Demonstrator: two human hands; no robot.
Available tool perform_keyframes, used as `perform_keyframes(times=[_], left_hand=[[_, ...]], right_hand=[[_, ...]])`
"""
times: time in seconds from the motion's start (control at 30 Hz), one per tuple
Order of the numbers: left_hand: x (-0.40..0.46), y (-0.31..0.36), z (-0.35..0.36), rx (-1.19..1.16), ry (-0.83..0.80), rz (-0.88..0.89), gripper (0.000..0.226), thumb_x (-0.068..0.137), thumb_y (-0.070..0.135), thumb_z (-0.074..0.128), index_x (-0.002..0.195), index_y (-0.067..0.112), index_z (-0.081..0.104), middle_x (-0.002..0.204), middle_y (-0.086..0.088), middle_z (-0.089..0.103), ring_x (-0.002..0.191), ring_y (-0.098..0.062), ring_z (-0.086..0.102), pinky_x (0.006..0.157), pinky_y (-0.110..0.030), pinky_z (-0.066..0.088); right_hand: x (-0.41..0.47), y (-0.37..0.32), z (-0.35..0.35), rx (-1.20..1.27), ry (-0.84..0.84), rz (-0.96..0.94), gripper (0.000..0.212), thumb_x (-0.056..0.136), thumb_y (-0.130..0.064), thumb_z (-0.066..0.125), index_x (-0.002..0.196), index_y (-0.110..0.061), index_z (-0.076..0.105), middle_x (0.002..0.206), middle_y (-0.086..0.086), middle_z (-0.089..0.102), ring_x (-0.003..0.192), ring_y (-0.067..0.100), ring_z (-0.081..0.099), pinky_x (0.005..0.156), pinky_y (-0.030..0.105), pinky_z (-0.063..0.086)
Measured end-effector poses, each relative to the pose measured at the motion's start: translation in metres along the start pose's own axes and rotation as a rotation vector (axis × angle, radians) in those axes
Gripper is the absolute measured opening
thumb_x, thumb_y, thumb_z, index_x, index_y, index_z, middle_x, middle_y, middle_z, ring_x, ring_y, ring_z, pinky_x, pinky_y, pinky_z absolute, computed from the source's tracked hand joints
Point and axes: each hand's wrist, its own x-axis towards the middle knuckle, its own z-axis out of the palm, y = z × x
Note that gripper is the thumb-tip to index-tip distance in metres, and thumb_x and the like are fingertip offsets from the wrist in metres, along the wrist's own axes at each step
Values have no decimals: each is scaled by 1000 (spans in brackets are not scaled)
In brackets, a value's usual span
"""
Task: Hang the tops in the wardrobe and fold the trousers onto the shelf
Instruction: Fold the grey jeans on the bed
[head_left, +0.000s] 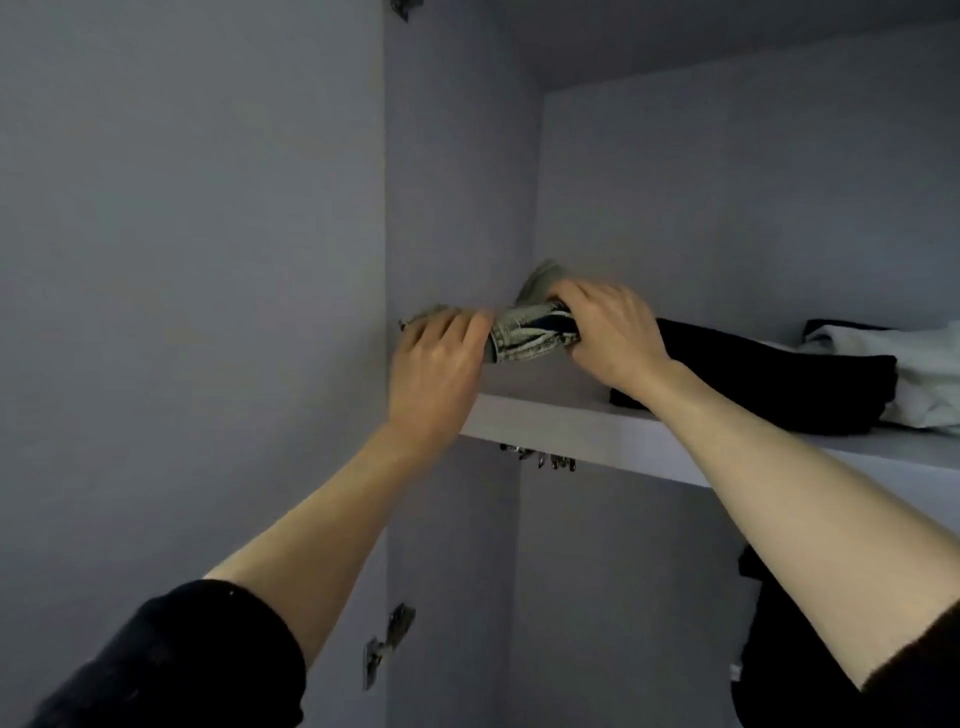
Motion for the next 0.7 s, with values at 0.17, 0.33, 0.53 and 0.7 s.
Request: perform_keyframes(times=[0.17,0.33,0.53,0.7], left_hand=[[36,5,58,222,-270,-51,33,73,9,71,105,14,61,96,-4,68,90,-26,63,79,-35,48],[45,20,113,-56,-705,-155,53,91,49,50,135,19,41,126,-9,58,113,-30,55,89,-36,39],[28,-10,118,-362,-600,-43,59,90,23,51,145,23,29,144,-1,42,132,-20,36,112,-34,13],[37,11,139,-138,-735,-28,60,96,14,42,149,10,12,156,-8,12,145,-26,3,115,-49,-5]], right_hand=[[43,38,54,-282,-381,-10,67,88,-31,61,145,-23,26,157,7,15,144,27,12,116,48,9],[48,56,89,3,-853,73,59,97,-21,44,150,-29,21,152,7,31,135,28,34,112,38,28],[55,59,103,223,-862,152,49,104,-26,29,151,-23,19,157,5,20,142,24,24,114,30,17],[62,49,120,172,-895,201,51,103,-19,27,152,-16,11,158,10,15,142,28,24,115,31,17]])
